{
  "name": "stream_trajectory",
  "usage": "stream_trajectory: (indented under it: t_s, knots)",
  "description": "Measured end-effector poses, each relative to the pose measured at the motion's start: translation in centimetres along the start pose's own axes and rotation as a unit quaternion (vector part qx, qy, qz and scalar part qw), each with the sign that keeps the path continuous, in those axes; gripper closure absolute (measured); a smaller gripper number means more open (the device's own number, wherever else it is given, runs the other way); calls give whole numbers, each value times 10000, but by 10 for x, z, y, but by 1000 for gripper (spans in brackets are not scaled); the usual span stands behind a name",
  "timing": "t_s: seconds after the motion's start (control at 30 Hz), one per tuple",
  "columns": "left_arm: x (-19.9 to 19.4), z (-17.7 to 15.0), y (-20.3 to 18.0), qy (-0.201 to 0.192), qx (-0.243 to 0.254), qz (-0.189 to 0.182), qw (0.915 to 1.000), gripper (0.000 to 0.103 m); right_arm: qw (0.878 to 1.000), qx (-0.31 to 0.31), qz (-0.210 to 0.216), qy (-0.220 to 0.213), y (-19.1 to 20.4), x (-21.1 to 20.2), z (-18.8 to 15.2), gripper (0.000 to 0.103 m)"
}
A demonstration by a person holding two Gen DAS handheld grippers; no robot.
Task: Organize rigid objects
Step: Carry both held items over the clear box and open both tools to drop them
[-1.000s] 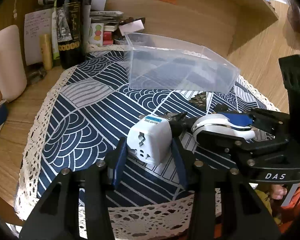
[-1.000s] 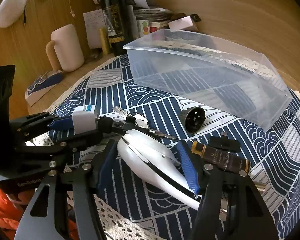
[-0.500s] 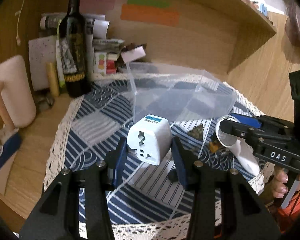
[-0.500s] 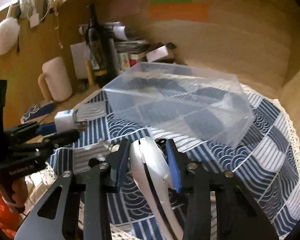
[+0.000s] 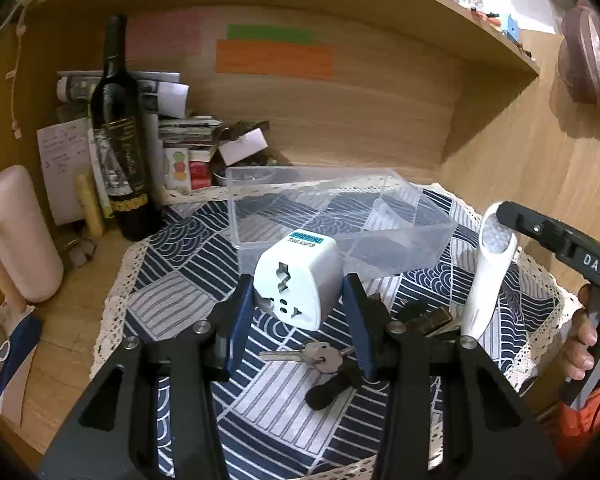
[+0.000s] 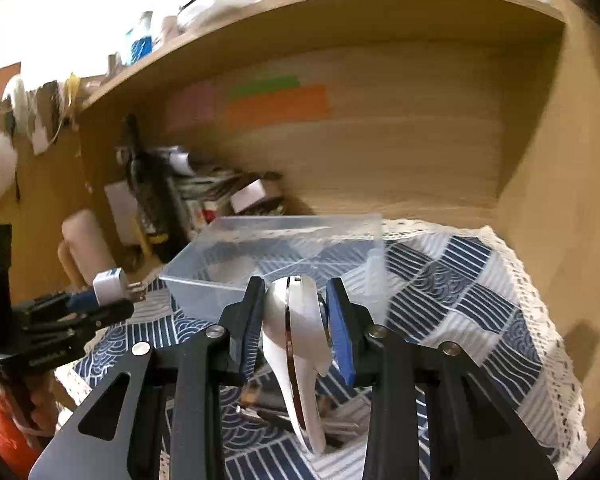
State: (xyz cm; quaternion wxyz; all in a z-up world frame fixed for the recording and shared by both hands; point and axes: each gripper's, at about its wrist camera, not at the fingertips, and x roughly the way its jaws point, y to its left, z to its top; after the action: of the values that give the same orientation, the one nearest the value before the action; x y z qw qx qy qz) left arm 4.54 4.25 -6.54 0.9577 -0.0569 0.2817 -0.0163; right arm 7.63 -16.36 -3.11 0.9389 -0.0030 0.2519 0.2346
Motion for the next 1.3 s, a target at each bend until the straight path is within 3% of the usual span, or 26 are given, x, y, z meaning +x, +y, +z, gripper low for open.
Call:
stream_trajectory:
  t_s: [0.2,0.37,0.87,1.07,1.3]
  knots:
    - [9,-1,-11,99,46,-69,9999,59,9999,100,-34,-76,-12,-20,-9,74]
    - [10,0,-14,89,68,-86,9999,59,9994,-61,-328,-58,-16,-27,-14,71]
    - [6,-2,-15,61,21,-32,10000,59,9995,200,40,261,-26,-11,-23,68]
    - [5,7,-10,34,-21,-57,10000,59,9992,241,112,293,-23,-7,-13,69]
    - [3,37,-5,-190,74,0,9998,59,9998,-25,-12,-201,-17,-20,25,69]
